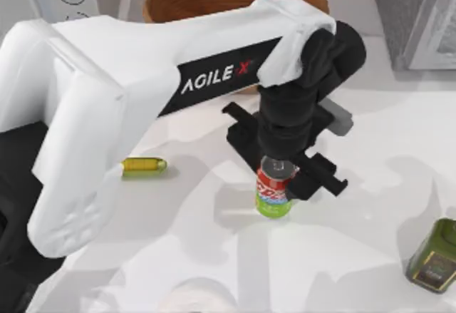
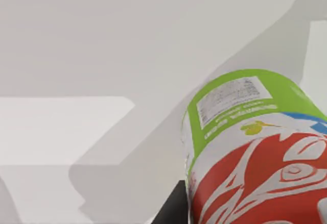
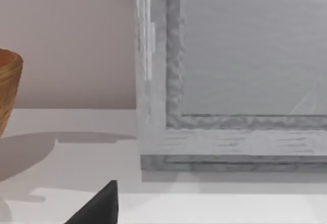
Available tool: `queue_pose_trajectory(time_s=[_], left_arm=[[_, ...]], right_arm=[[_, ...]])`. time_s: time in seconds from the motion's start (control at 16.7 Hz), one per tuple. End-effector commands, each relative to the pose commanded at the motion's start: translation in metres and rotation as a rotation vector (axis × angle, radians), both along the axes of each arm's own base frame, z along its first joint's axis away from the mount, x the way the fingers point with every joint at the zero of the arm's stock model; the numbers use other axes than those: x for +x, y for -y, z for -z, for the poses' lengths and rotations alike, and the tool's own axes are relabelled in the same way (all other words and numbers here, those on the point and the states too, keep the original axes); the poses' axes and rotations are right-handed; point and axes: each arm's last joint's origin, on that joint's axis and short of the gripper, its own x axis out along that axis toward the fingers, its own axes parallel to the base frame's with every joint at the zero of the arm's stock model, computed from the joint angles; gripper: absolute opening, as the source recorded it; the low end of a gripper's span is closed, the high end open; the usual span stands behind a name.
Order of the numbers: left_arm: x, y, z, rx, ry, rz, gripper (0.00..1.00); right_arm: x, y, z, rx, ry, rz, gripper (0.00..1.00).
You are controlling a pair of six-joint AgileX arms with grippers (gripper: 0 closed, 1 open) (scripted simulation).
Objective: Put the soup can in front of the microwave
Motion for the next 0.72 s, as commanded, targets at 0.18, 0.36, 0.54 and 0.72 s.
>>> queue_pose_trajectory(time_s=[0.18,0.36,0.54,0.72], left_arm=[[0.0,0.0,0.0,0.0,0.0,0.0,0.0],[0.0,0.0,-0.001,0.0,-0.001,0.001,0.0],[0.001,0.001,-0.018,0.0,-0.002,0.001,0.0],[0.0,0.0,-0.038,0.002,-0.003,0.001,0.0]], right_arm=[[0.0,0.0,0.0,0.0,0.0,0.0,1.0],[0.0,0.0,0.0,0.0,0.0,0.0,1.0],[0.0,0.0,0.0,0.0,0.0,0.0,1.0],[0.0,0.0,0.0,0.0,0.0,0.0,1.0]])
